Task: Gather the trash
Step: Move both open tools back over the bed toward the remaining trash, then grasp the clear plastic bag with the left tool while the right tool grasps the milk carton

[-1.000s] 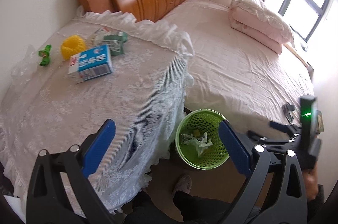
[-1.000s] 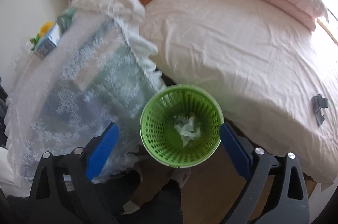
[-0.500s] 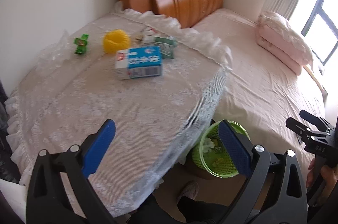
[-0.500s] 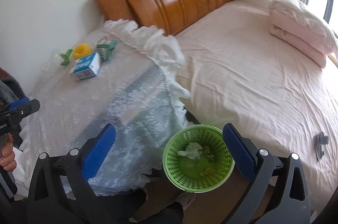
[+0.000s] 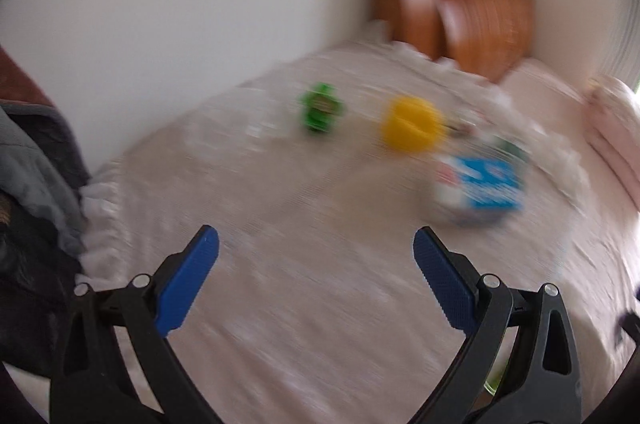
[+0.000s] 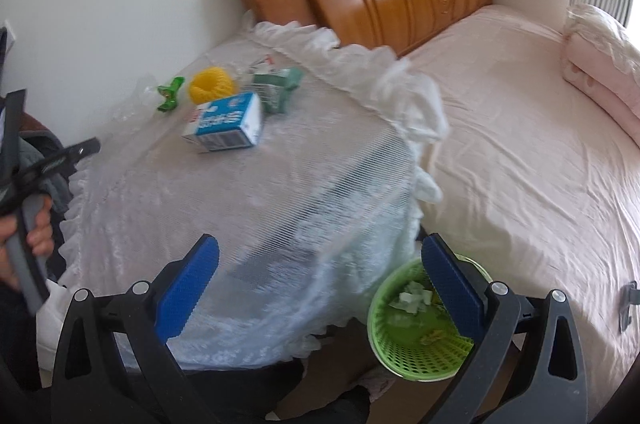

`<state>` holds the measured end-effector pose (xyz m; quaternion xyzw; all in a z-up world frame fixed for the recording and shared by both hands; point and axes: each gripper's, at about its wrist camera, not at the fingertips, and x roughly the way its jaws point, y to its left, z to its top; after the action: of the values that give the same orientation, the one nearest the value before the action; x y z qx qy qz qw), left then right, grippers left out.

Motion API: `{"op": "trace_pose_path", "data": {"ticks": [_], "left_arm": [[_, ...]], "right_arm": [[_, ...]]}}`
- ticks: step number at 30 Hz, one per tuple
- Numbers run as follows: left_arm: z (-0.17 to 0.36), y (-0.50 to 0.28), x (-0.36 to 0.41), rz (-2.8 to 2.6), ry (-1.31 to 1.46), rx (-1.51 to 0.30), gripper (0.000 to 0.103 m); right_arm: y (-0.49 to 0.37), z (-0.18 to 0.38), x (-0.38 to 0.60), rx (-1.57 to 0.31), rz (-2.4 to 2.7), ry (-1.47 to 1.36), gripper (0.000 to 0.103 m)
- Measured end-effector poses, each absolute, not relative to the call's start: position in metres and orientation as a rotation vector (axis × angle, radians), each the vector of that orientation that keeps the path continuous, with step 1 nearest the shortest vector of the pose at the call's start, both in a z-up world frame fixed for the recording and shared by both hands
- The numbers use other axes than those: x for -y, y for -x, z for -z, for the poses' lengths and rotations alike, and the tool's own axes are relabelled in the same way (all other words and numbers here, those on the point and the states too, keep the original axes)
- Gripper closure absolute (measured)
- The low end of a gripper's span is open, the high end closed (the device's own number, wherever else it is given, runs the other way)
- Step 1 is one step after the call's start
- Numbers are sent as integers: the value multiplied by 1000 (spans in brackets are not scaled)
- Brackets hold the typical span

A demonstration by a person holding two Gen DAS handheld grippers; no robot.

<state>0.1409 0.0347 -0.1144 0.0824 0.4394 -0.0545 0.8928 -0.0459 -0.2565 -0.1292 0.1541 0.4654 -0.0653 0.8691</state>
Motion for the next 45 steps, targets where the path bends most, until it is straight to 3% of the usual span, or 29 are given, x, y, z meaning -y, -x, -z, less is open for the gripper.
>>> {"op": "trace_pose_path", "data": {"ticks": [16, 18, 21, 27, 31, 36, 45], "left_arm": [[192, -316, -100, 68, -158, -989, 11], [201, -324, -96, 77, -173, -996, 31], [212, -334, -91, 91, -168, -1031, 53], [216, -341, -92, 101, -143, -1036, 83], [211, -337, -96, 104, -139, -1024, 92], [190, -311, -96, 109, -167, -995, 93], [150, -225, -80, 142, -125, -979, 93]], "right_arm": [[-41, 139, 189, -1059, 110, -262, 3], [-47, 141, 186, -1069, 113, -253, 3], [-52, 146, 182, -1087, 116, -248, 3], [-55, 154, 181, -1114, 121, -246, 3], [-54, 155, 183, -1112, 115, -250, 3], [-59, 149, 178, -1097, 36, -167, 2], [-114, 155, 136, -1095, -383, 469, 3]]}}
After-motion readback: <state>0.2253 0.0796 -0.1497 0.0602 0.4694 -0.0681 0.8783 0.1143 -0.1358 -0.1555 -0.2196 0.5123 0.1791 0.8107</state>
